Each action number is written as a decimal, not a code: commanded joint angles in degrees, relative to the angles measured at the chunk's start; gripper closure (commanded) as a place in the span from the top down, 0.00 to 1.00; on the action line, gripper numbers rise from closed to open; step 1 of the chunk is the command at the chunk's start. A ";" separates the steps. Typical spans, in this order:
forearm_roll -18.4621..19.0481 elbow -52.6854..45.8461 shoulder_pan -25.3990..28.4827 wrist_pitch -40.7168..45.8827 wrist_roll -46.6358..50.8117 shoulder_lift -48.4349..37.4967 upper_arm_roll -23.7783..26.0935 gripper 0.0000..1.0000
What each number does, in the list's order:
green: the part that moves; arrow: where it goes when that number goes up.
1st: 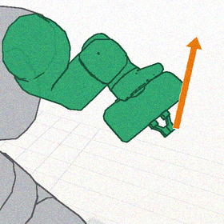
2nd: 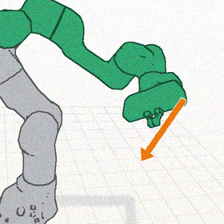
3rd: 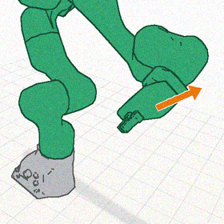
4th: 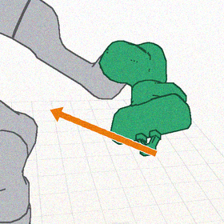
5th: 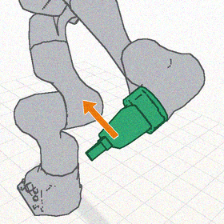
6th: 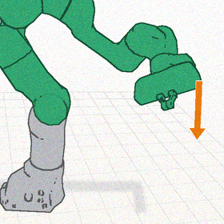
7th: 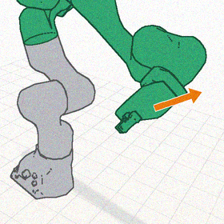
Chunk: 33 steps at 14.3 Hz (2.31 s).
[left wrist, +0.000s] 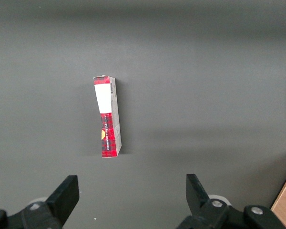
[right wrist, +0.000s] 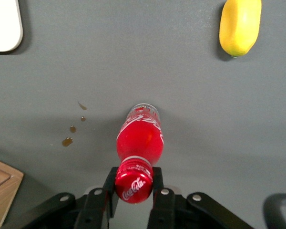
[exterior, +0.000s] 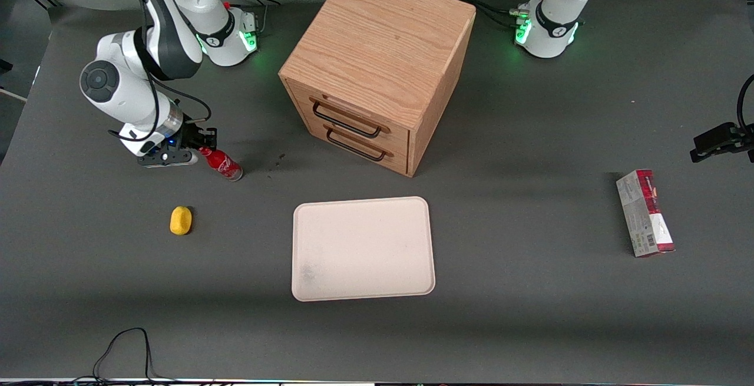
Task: Place coke bottle on tray
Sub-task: 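Lift the bottle and carry it toward the white tray, then lower the bottle onto the white tray and open the right gripper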
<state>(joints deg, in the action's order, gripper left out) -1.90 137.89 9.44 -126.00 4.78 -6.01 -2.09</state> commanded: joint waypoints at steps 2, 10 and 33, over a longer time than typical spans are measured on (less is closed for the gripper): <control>-0.38 -14.53 0.05 16.88 1.81 -0.41 -0.28 0.00; -1.43 -47.58 -0.48 41.42 7.17 11.44 -0.37 0.00; -0.12 -86.02 8.83 27.84 36.96 52.40 4.90 0.00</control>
<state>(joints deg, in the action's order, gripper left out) -2.92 57.05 17.13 -96.93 40.02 43.02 3.26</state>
